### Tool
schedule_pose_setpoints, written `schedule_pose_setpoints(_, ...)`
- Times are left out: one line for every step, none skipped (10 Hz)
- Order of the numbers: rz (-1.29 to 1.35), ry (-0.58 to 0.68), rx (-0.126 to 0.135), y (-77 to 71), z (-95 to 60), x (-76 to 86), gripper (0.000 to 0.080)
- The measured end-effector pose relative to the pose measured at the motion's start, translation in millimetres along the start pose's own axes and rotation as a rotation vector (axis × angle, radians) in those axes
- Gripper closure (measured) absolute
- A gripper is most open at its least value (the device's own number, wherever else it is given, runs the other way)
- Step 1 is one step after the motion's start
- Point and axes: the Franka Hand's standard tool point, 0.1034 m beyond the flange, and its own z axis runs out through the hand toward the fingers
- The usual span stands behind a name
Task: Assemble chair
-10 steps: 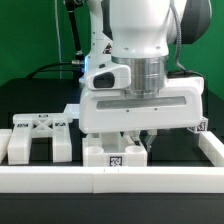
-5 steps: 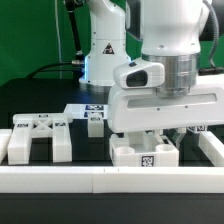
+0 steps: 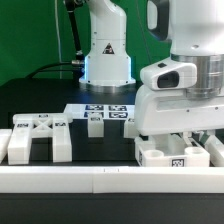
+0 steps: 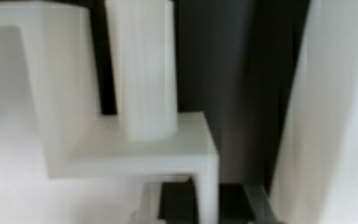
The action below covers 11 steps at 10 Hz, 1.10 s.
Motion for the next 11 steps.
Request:
schedule_pose_setpoints(0.004,0.002,-0.001,-2.6,1.1,2.9,0.0765)
schedule_pose_setpoints(0.013,0.004,-0.002,-2.5,2.0,5.4,0.0765)
schedule_pose_setpoints(0.022,-0.004,-0.003,-2.4,1.5,6.2,0.0765)
schedule_pose_setpoints(0.026,-0.013,-0.003,-2.2,-0.4,8.5,0.0765)
schedule_pose_setpoints(0.026,-0.010,-0.003,-2.1,-2.5,12.2,0.0765)
schedule_pose_setpoints(0.024,-0.007,-0.002,-2.5,-3.5,14.2,0.0765)
schedule_pose_setpoints(0.024,-0.005,-0.002,-1.9,-5.3,16.5,0.0765)
schedule_pose_setpoints(0.022,-0.020,-0.002,-2.3,-6.3,16.8,0.0765)
schedule_pose_setpoints(0.021,-0.035,-0.001,-2.9,-4.6,18.4,0.0765)
schedule_pose_setpoints(0.023,-0.044,-0.001,-3.1,-3.8,18.1,0.0765)
schedule_pose_setpoints(0.024,-0.047,-0.001,-2.0,-3.0,17.0,0.0756)
